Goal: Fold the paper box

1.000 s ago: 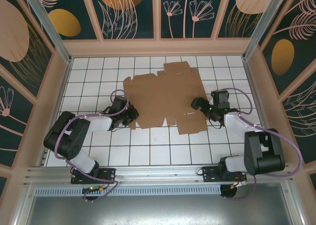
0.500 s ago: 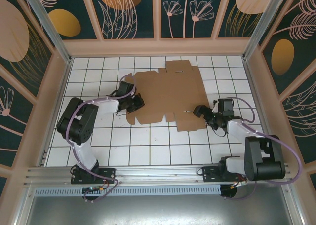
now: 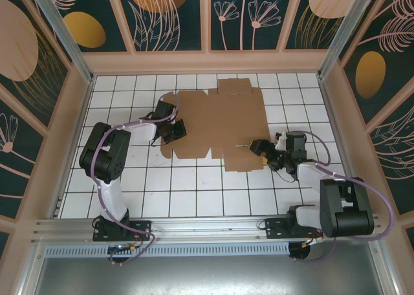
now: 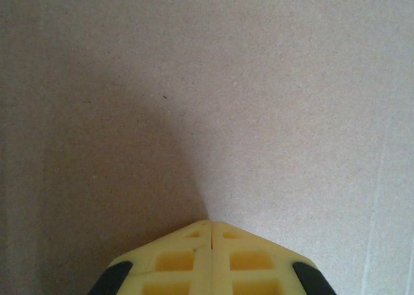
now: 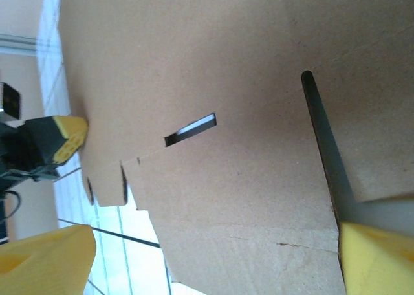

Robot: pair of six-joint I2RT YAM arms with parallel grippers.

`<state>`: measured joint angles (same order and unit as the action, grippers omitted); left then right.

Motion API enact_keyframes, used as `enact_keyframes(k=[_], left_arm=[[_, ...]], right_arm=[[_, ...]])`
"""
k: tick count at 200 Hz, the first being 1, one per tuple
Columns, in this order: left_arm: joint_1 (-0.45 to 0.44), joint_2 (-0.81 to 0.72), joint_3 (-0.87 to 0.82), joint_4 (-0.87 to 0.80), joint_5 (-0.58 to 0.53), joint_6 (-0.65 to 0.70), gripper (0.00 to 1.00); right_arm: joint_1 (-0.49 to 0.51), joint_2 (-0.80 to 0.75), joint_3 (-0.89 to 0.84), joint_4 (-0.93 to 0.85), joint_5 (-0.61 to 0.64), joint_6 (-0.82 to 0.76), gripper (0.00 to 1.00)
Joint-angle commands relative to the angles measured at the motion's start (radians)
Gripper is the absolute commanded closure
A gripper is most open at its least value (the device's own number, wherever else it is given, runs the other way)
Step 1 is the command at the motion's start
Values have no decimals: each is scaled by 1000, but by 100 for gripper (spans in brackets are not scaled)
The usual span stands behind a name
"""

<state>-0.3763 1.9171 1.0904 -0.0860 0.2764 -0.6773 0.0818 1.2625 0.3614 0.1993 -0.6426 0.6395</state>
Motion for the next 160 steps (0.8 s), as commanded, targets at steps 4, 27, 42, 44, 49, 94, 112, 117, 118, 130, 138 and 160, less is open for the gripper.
enact_keyframes(k=[4, 27, 42, 44, 49, 94, 112, 117, 118, 130, 138, 160], left_arm=[[-4, 21, 14, -69, 23, 31, 100], [5, 15, 14, -69, 33, 30, 100], [6, 11, 16, -67, 49, 31, 100], [6, 11, 16, -67, 49, 32, 100], [8, 8, 15, -67, 50, 32, 100], [8, -18, 19, -64, 71, 24, 100], [8, -56, 27, -84, 57, 29, 100], [8, -69, 33, -92, 52, 34, 100], [8, -71, 34, -94, 51, 35, 100], [8, -106, 48, -116, 31, 50, 96], [5, -132, 56, -129, 19, 63, 90], [-51, -229, 65, -149, -54, 127, 64]], right_arm=[[0, -49, -52, 176, -132, 96, 9], [-30, -62, -119, 310, -183, 164, 12], [-53, -55, -171, 449, -234, 230, 17], [-54, -52, -174, 463, -240, 238, 18], [-54, -50, -185, 499, -250, 255, 20], [-53, -73, -186, 506, -230, 251, 59], [-51, -109, -156, 380, -167, 183, 72], [-51, -117, -146, 342, -146, 162, 75], [-50, -119, -144, 335, -142, 159, 76], [-48, -138, -127, 271, -107, 134, 79], [-47, -145, -120, 253, -98, 134, 80], [-44, -155, -95, 208, -83, 153, 82]])
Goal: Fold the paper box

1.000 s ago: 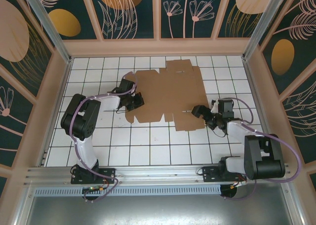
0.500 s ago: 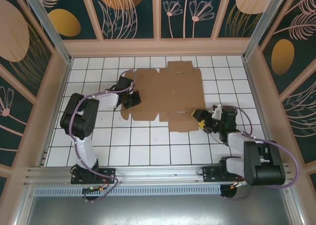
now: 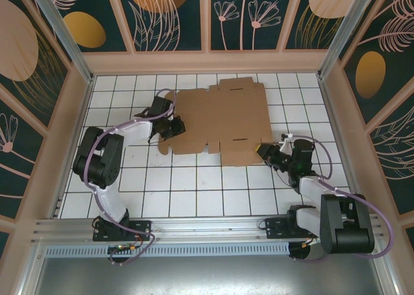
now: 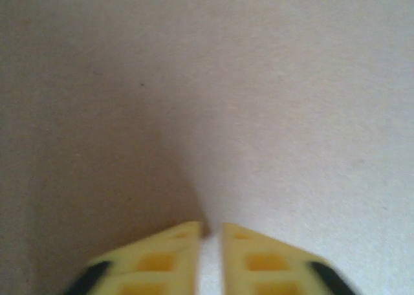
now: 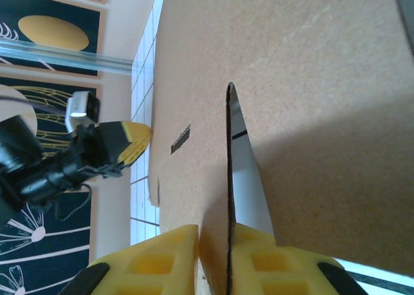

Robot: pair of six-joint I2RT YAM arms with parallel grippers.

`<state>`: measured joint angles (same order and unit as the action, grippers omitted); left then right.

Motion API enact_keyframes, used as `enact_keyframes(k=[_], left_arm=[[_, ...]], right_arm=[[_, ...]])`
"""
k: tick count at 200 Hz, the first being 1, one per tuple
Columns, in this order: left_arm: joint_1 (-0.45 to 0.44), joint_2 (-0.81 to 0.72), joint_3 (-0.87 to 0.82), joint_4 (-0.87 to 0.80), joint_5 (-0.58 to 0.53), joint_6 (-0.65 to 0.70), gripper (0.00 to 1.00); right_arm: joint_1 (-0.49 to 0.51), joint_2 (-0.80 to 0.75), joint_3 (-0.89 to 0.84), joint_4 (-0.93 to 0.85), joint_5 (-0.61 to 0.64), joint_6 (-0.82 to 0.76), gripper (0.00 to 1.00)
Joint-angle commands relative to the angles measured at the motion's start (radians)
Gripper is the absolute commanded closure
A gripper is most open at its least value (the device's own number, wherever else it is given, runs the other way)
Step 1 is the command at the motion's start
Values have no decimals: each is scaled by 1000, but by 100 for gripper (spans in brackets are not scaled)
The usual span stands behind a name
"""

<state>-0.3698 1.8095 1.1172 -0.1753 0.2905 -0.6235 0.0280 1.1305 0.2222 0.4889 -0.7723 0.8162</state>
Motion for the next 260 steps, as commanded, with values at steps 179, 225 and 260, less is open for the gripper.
enact_keyframes(k=[179, 225, 260], left_arm=[[-873, -102, -211, 596, -1021, 1242, 3], [-872, 52, -181, 830, -1158, 1425, 10], [-873, 133, -152, 1068, -1228, 1574, 21]], right_arm=[[31, -54, 171, -140, 17, 231, 79], [31, -59, 181, -142, 6, 259, 79], [31, -70, 181, -158, 2, 256, 79]])
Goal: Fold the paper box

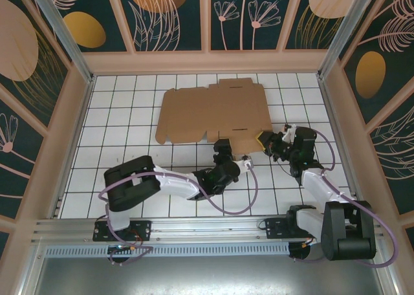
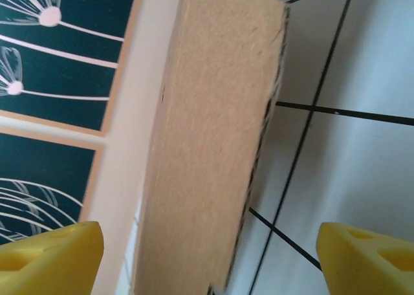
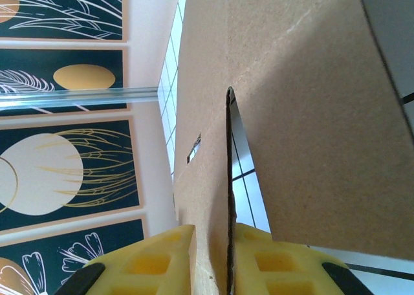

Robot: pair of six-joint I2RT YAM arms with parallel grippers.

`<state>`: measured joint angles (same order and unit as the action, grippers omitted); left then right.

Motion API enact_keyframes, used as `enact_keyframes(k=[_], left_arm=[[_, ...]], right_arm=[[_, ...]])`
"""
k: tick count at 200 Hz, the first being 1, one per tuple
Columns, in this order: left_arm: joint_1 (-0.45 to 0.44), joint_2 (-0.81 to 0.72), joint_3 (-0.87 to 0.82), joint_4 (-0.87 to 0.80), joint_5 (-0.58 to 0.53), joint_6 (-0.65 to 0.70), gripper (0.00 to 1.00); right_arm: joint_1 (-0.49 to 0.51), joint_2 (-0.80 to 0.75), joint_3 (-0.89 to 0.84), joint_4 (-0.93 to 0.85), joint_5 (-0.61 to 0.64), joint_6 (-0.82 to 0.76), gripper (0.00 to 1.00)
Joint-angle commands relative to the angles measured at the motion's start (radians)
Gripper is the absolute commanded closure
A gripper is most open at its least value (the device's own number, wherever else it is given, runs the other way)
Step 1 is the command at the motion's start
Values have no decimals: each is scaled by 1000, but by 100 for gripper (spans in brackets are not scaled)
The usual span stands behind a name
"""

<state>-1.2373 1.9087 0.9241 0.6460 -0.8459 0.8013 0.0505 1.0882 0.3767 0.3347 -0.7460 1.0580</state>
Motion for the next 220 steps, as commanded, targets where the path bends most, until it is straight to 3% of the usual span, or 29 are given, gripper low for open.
enact_keyframes(k=[1, 28, 74, 91, 104, 129, 144, 171, 199, 220], left_arm=[[-5, 35, 41, 250, -92, 151, 22], [-5, 39, 68, 278, -102, 166, 38], [-5, 18, 81, 223, -88, 142, 85], [-6, 13, 78, 220, -94, 144, 97], [-4, 6, 75, 215, -101, 141, 100], [-2, -15, 77, 212, -117, 140, 100], [4, -42, 94, 193, -131, 128, 100], [33, -122, 194, 27, -143, -16, 100], [86, -240, 365, -280, -107, -353, 100], [133, -334, 457, -435, -22, -620, 100]], right_arm=[[8, -27, 27, -4, -24, 13, 79], [9, -39, 25, -13, -25, 12, 79], [17, -65, 48, -65, -2, -19, 78], [27, -76, 66, -100, 15, -42, 73], [31, -94, 89, -144, 33, -61, 65], [31, -144, 196, -303, 95, -145, 34], [32, -182, 312, -448, 171, -223, 25], [31, -218, 563, -688, 370, -348, 23], [32, -216, 792, -842, 560, -428, 24], [32, -215, 899, -864, 631, -469, 24]])
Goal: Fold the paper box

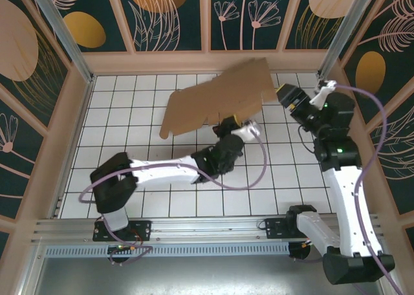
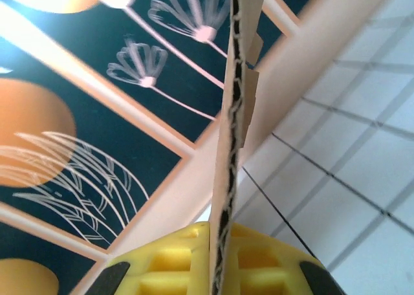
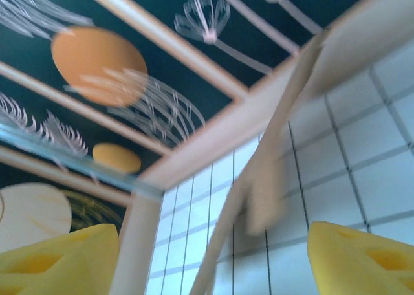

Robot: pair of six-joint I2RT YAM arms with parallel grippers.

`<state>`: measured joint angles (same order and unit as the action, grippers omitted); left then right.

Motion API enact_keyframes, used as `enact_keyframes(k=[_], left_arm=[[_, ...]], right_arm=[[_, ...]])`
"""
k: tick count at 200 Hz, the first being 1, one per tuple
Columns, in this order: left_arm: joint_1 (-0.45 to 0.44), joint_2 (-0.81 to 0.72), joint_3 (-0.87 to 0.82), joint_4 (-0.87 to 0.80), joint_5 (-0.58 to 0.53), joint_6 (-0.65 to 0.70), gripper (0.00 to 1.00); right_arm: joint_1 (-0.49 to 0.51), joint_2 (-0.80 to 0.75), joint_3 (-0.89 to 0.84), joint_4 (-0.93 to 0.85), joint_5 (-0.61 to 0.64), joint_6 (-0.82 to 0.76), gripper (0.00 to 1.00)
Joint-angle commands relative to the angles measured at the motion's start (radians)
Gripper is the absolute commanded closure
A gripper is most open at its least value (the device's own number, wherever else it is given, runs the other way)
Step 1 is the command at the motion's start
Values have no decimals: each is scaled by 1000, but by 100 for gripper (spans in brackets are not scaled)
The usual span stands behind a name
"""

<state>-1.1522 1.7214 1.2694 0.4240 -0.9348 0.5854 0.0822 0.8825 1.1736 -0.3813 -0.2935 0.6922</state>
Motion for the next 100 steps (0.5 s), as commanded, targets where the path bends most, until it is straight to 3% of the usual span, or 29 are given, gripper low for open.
enact_keyframes(k=[1, 32, 62, 100], left_arm=[[49, -152, 115, -218, 72, -419, 100], [113, -298, 103, -253, 192, -784, 100], [266, -422, -39, -293, 325, -1244, 100], [459, -472, -375, -231, 565, -1751, 98]], right_arm=[[1, -11, 106, -147, 179, -106, 24], [6, 37, 184, -140, 163, -148, 24], [51, 105, 158, -106, 129, -179, 24], [262, 232, 57, -55, 279, -239, 24]])
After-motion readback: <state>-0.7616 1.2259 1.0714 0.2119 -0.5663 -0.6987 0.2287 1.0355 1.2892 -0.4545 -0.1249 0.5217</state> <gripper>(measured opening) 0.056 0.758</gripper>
